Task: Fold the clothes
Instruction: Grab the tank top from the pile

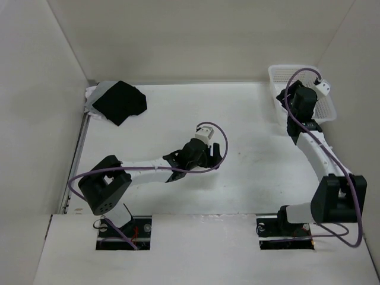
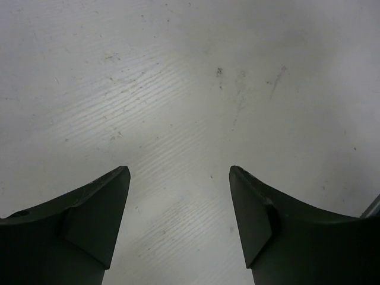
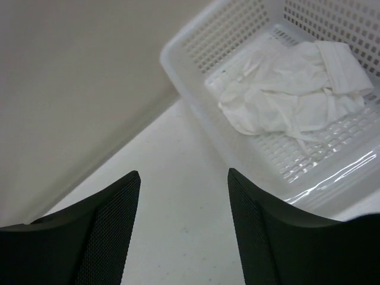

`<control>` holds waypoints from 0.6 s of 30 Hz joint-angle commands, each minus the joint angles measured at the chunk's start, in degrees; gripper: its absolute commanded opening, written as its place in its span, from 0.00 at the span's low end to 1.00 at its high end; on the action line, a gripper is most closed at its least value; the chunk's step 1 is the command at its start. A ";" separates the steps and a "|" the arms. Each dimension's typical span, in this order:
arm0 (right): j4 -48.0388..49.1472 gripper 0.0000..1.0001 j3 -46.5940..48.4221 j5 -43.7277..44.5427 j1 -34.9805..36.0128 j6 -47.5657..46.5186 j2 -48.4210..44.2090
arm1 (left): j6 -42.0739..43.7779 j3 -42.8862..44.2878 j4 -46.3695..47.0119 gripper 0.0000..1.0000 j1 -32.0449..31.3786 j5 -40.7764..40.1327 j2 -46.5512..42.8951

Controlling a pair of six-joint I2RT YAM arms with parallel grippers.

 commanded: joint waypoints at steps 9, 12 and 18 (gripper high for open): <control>-6.97 0.03 26.65 -0.31 -11.98 -4.53 28.77 | -3.47 0.30 1.31 0.10 0.94 0.17 -0.91; -10.49 0.11 33.08 1.80 -13.82 -5.33 36.42 | -3.47 -0.23 1.13 0.09 1.46 -0.97 -2.32; -13.92 0.54 42.58 2.07 -15.94 -4.28 47.07 | -2.07 -0.93 1.65 0.15 2.78 -0.89 -2.94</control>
